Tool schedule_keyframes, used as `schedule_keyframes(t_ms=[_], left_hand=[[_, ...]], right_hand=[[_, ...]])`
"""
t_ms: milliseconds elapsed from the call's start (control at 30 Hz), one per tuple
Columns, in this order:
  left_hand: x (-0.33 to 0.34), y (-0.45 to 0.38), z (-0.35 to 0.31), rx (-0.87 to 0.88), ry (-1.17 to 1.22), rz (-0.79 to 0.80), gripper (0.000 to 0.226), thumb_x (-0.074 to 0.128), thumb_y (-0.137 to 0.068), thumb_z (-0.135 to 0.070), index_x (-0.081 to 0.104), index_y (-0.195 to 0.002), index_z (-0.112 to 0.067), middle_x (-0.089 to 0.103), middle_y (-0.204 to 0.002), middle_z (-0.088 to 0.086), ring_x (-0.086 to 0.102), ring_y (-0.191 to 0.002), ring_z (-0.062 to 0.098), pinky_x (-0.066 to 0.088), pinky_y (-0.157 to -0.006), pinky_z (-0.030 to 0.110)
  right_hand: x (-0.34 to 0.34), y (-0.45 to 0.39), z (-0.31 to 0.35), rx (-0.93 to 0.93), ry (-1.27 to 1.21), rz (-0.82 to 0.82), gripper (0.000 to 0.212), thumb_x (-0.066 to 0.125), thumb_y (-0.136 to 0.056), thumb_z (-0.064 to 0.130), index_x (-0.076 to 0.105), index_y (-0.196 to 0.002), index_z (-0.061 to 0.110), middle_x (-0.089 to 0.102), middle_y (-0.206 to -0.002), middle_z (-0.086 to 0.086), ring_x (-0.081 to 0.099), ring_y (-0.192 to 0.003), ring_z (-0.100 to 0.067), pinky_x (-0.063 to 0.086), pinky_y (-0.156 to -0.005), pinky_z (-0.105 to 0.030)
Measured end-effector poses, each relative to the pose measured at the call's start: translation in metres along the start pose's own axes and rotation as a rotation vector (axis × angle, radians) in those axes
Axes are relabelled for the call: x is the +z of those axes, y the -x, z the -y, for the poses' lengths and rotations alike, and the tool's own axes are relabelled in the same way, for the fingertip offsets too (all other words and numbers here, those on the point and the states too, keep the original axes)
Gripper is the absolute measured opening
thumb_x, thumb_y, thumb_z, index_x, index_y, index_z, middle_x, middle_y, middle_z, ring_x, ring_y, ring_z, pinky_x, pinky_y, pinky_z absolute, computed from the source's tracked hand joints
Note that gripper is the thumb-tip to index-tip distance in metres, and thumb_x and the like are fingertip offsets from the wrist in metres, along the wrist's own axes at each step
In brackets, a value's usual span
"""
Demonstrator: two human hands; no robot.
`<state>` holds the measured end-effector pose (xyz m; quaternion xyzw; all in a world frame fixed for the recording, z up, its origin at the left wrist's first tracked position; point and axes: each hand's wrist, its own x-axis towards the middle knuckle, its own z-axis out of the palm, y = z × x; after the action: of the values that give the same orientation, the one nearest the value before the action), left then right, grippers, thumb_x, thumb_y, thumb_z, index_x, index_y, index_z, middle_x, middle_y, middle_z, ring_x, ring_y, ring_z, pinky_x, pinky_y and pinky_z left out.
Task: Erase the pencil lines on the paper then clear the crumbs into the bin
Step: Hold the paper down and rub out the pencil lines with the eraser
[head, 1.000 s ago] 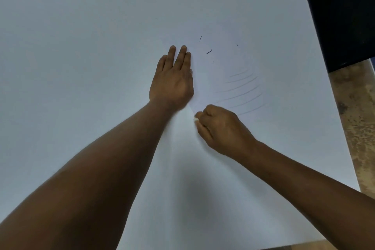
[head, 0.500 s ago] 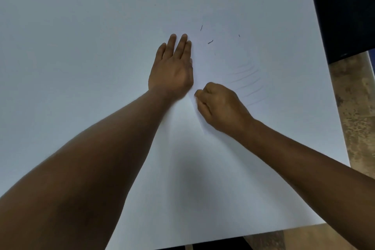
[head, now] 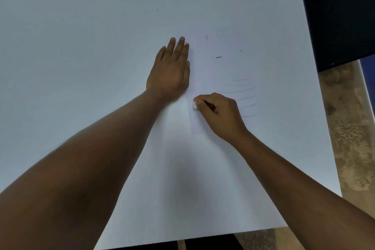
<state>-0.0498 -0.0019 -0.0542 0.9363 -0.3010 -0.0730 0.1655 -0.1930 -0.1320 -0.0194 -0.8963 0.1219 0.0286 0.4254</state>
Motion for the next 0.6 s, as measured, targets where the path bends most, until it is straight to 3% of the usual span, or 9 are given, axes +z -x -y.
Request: schedule_keyframes(t_ms=[100,200,367,467,533,600], left_hand=[[-0.007,0.004,0.004,0.003,-0.038,-0.012,0.061,0.018,-0.104,-0.03,0.029,-0.158,-0.004,0.024,-0.168,0.014,0.015,-0.157,0.033,0.013,-0.126,0.045],[-0.002,0.011,0.007,0.043,-0.094,0.01,0.06,0.021,-0.104,-0.031,0.033,-0.157,-0.005,0.028,-0.166,0.014,0.022,-0.155,0.035,0.023,-0.121,0.048],[-0.007,0.0,0.014,0.222,-0.185,0.051,0.064,0.034,-0.098,-0.027,0.024,-0.162,-0.02,0.01,-0.171,0.013,0.024,-0.152,0.038,0.029,-0.11,0.053],[-0.008,-0.012,0.019,0.287,-0.156,0.099,0.065,0.026,-0.097,-0.031,0.027,-0.161,-0.017,0.015,-0.17,0.012,0.013,-0.156,0.036,0.018,-0.119,0.058],[-0.011,-0.023,0.019,0.195,-0.09,0.074,0.063,0.022,-0.102,-0.034,0.025,-0.161,-0.012,0.019,-0.169,0.012,0.011,-0.157,0.035,0.015,-0.122,0.055],[-0.011,-0.034,0.016,0.123,-0.048,0.058,0.062,0.022,-0.106,-0.038,0.021,-0.162,-0.01,0.017,-0.17,0.012,0.007,-0.158,0.033,0.012,-0.124,0.053]], right_hand=[[-0.004,-0.02,0.009,0.085,-0.114,0.031,0.02,0.066,-0.094,0.027,0.075,-0.109,0.017,0.074,-0.094,0.004,0.066,-0.087,-0.005,0.05,-0.081,-0.014],[-0.004,-0.031,0.008,0.127,-0.13,0.02,0.017,0.066,-0.094,0.025,0.076,-0.104,0.015,0.073,-0.083,0.002,0.066,-0.076,-0.005,0.05,-0.077,-0.013],[-0.014,-0.058,0.004,0.164,-0.082,-0.055,0.044,0.053,-0.1,0.03,0.063,-0.061,0.012,0.065,-0.059,0.005,0.056,-0.053,0.001,0.046,-0.065,-0.021],[-0.022,-0.066,-0.003,0.144,-0.119,0.072,0.037,0.055,-0.1,0.028,0.069,-0.07,0.011,0.069,-0.066,0.001,0.059,-0.057,-0.002,0.048,-0.065,-0.024],[-0.029,-0.068,-0.005,0.162,-0.211,0.185,0.024,0.058,-0.099,0.024,0.073,-0.085,0.012,0.07,-0.07,-0.005,0.059,-0.057,-0.008,0.046,-0.055,-0.021],[-0.037,-0.072,-0.005,0.2,-0.294,0.259,0.022,0.06,-0.099,0.022,0.073,-0.086,0.01,0.067,-0.069,-0.011,0.051,-0.051,-0.01,0.038,-0.045,-0.017]])
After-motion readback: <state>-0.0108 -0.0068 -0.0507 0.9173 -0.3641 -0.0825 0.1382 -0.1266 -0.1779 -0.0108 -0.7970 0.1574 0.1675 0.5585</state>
